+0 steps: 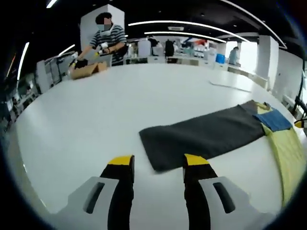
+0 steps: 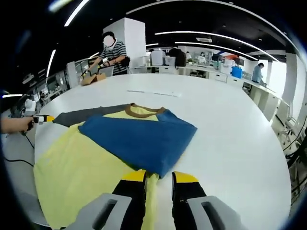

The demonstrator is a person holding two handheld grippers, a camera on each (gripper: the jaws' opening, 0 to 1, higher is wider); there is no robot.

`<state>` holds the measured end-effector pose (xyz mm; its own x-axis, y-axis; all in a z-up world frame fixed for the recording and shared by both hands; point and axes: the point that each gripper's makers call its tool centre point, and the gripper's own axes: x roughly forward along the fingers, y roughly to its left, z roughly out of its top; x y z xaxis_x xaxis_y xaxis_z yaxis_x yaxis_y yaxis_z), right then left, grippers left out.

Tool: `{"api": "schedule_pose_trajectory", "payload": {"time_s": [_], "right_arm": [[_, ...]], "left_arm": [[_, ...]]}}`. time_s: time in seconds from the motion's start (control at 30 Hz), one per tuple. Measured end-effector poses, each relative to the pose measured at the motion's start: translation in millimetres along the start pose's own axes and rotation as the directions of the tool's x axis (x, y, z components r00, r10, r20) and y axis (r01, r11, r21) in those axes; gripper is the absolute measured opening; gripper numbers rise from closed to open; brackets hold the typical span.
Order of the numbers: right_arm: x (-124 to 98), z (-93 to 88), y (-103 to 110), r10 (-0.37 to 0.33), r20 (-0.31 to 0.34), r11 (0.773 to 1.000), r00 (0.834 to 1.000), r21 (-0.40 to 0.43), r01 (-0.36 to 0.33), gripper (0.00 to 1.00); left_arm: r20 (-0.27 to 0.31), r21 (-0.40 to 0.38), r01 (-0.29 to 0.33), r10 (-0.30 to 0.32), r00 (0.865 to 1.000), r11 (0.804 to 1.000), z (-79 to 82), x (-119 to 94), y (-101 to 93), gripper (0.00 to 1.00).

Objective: Fold the garment on the visible template until the final outline fits inside the template.

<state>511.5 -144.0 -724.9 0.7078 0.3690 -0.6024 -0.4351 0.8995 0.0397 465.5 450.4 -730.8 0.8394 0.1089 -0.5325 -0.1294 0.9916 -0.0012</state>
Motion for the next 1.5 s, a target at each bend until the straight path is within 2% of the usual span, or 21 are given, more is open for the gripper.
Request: {"api": "schedule_pose_trajectory", "payload": {"time_s": [0.23,0.27,0.43,0.63,0.7,0.8,0.9,1.0,1.2,1.5], "right_arm": [[7,-12.8,-11,-0.027,-0.025,0.999,0.999,0.02,0.027,0.08],[8,-13.8,-11,-0.027,-0.027,0.999,0.999,0.021,0.027,0.08],[11,-14.3,-8,-0.011,-0.027,0.999,1.0,0.037,0.012,0.06],[18,-10.8,-3,0.013,-0.009,0.997,1.0,0.082,-0.012,0.04],[21,-15.1,-5,0.005,-0.023,0.996,1.0,0.093,-0.003,0.01],[23,-14.1,-3,0.013,-0.011,0.99,1.0,0.142,-0.011,0.0],[24,-16.1,-3,0.005,-0.019,0.989,1.0,0.15,-0.002,0.0],[23,-17.8,-7,-0.011,-0.031,0.99,0.999,0.14,0.015,0.0],[20,-20.1,-13,-0.028,-0.057,0.996,0.998,0.086,0.033,0.0],[16,-20.7,-23,-0.09,-0.081,0.995,0.993,0.025,0.093,0.0]], "left_arm": [[-0.057,0.024,-0.036,0.038,0.998,0.999,-15.1,5,6.0,0.27],[-0.033,0.008,-0.04,0.04,0.999,0.999,-12.6,5,6.3,0.27],[-0.031,-0.002,-0.042,0.042,0.999,0.999,-11.6,8,6.2,0.26],[-0.042,-0.034,-0.017,0.016,0.999,0.999,-10.7,10,-1.3,0.22],[-0.044,-0.028,-0.022,0.021,0.999,0.999,-10.4,11,-2.0,0.21],[-0.059,-0.06,-0.029,0.026,0.998,0.998,-10.1,11,-2.0,0.2],[-0.077,-0.04,-0.033,0.03,0.997,0.999,-10.8,13,-2.1,0.14],[-0.083,-0.065,-0.04,0.035,0.996,0.997,-10.9,14,-1.8,0.09],[-0.079,-0.05,-0.035,0.031,0.996,0.998,-9.5,18,-4.0,0.01],[-0.078,-0.03,-0.05,0.048,0.996,0.998,-6.8,20,0.1,0.0]]}}
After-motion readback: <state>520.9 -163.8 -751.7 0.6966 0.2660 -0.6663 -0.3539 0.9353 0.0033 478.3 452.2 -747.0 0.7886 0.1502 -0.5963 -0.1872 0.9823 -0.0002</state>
